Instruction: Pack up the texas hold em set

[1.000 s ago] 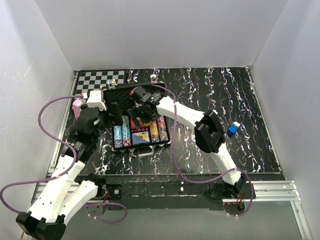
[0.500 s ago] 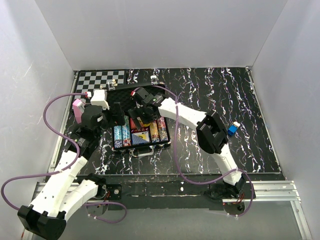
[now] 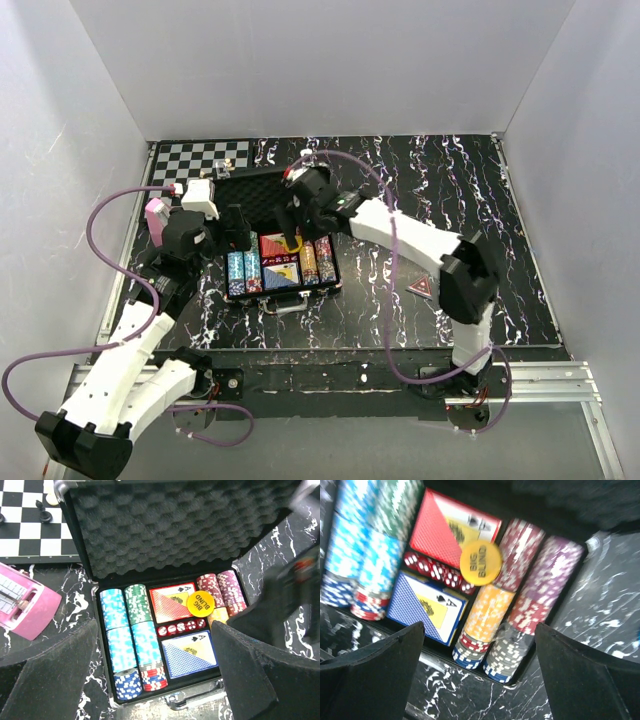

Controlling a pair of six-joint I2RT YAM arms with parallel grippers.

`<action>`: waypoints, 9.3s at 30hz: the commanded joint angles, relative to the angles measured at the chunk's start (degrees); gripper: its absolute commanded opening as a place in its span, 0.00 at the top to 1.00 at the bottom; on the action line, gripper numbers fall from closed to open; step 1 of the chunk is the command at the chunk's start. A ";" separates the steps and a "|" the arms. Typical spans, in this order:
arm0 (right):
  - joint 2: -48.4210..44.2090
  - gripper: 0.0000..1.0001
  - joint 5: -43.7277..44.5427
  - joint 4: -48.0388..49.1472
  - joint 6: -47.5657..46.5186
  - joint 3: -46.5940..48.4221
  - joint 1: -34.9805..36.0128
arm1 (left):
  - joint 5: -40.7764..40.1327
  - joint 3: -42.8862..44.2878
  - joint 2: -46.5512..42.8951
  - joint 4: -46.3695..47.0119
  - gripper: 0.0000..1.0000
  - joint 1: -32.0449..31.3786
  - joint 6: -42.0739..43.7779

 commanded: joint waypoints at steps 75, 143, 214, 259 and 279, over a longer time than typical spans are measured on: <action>-39.43 0.04 -0.26 11.72 5.16 -39.18 -22.50 | -1.70 2.91 44.89 30.63 0.02 -20.36 -8.33; 4.07 0.39 3.26 4.17 1.82 -14.57 -26.89 | 8.67 4.40 8.06 0.49 0.02 -4.89 0.20; 19.19 0.52 0.89 -4.97 0.68 23.31 3.78 | 0.67 2.56 4.37 -6.55 0.02 4.77 -0.24; 26.14 0.25 -0.35 -6.64 0.15 31.31 4.13 | 4.10 2.55 5.16 -6.37 0.02 4.77 -0.68; 8.92 0.21 4.75 -1.37 -1.60 17.96 7.29 | 2.70 0.53 -0.91 -3.65 0.02 4.69 -0.51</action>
